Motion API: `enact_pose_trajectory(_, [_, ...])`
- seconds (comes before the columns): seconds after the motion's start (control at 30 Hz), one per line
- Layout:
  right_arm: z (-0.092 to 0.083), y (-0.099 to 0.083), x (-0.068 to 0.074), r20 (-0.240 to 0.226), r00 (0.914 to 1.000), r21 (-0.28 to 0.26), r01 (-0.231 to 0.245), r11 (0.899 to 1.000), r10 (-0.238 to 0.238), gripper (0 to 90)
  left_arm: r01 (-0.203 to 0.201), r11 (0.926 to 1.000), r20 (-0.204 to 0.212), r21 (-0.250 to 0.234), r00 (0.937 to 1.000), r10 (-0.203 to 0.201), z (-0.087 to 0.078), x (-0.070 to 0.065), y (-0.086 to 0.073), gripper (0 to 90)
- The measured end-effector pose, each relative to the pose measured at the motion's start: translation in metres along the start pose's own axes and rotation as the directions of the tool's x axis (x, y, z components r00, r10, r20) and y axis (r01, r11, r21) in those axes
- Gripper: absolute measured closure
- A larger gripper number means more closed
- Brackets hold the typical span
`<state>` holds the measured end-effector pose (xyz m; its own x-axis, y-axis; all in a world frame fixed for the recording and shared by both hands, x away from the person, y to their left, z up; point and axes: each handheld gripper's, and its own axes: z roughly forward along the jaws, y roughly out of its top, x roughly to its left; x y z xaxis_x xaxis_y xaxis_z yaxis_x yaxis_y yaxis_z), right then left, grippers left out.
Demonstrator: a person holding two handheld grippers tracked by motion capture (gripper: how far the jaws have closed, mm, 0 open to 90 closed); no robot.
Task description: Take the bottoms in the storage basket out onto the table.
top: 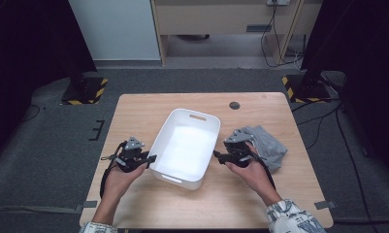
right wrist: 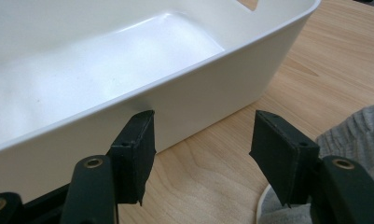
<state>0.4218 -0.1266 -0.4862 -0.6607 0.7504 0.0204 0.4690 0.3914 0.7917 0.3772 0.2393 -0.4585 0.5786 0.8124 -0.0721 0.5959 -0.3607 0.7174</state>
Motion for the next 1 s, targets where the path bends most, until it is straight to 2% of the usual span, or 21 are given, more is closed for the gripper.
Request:
enact_pose_trajectory(0.7, [0.006,0.013,-0.004,0.02,0.9998,0.014,0.003,1.0,-0.003,40.0,0.005,1.0,0.041,0.0,0.9992,-0.005,-0.011,-0.008,-0.007,60.0])
enact_pose_trajectory(0.77, [0.008,0.014,-0.005,0.018,0.9998,0.016,-0.007,1.0,0.006,39.6,0.005,0.9999,0.04,-0.009,0.9992,-0.005,-0.013,-0.008,-0.009,60.0])
enact_pose_trajectory(0.87, [0.009,0.017,-0.007,0.022,0.9998,0.021,0.002,1.0,-0.003,38.5,-0.002,0.9997,0.035,-0.024,0.9994,0.003,-0.013,-0.008,-0.01,59.6])
enact_pose_trajectory(1.0, [0.0,0.019,-0.012,0.034,0.9988,0.004,-0.035,0.999,0.035,36.7,0.019,0.9978,0.033,-0.064,0.9993,-0.017,-0.015,-0.006,-0.011,58.8])
